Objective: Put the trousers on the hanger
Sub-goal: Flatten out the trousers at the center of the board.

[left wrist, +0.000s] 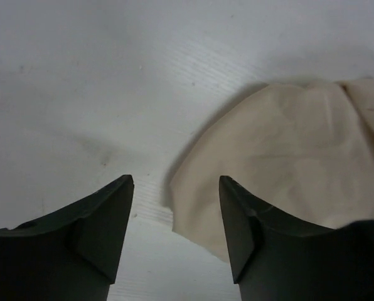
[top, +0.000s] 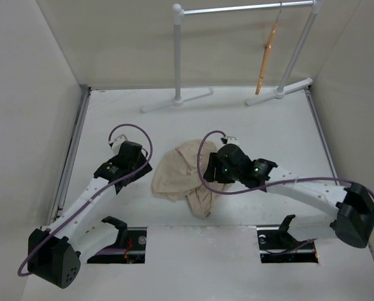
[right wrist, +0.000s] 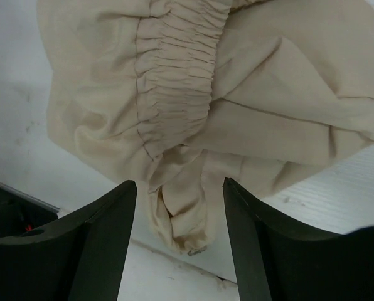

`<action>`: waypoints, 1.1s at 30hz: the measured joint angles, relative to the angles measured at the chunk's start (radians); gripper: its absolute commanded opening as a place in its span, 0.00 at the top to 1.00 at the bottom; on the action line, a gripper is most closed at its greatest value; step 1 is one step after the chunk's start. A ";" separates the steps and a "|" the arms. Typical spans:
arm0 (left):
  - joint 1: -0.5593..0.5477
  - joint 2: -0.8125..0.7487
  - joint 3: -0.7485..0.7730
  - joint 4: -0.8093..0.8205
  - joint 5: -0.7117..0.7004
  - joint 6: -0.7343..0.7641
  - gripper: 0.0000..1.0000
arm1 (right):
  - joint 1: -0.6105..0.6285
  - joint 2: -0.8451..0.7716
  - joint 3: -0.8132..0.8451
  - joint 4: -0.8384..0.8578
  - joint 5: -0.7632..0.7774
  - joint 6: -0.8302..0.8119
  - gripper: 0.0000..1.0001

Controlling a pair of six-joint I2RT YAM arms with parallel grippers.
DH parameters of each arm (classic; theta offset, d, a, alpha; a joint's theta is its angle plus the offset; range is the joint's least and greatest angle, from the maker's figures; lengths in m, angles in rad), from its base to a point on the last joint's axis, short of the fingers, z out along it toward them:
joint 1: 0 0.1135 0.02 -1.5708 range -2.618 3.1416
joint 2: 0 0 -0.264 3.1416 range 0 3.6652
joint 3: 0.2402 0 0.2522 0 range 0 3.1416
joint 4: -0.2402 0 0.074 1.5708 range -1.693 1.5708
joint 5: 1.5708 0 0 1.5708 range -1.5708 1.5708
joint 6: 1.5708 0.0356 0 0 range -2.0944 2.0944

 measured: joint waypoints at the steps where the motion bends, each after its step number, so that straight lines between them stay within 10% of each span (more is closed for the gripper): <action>1: 0.000 -0.019 -0.034 -0.004 0.005 -0.012 0.40 | 0.000 0.039 0.009 0.013 -0.014 0.000 0.37; 6: 0.003 -0.151 -0.163 -0.026 0.040 -0.067 0.31 | 0.010 0.157 0.052 0.066 -0.074 0.008 0.36; 13: 0.024 -0.245 -0.254 -0.030 0.093 -0.113 0.29 | 0.043 0.248 0.141 0.120 -0.111 0.020 0.99; 25: 0.043 -0.129 -0.259 0.097 0.194 -0.148 0.22 | 0.047 -0.005 0.610 -0.131 0.225 -0.183 0.99; 33: -0.066 0.034 -0.189 0.280 0.284 -0.227 0.19 | 0.006 -0.379 0.547 -0.225 0.427 -0.192 0.98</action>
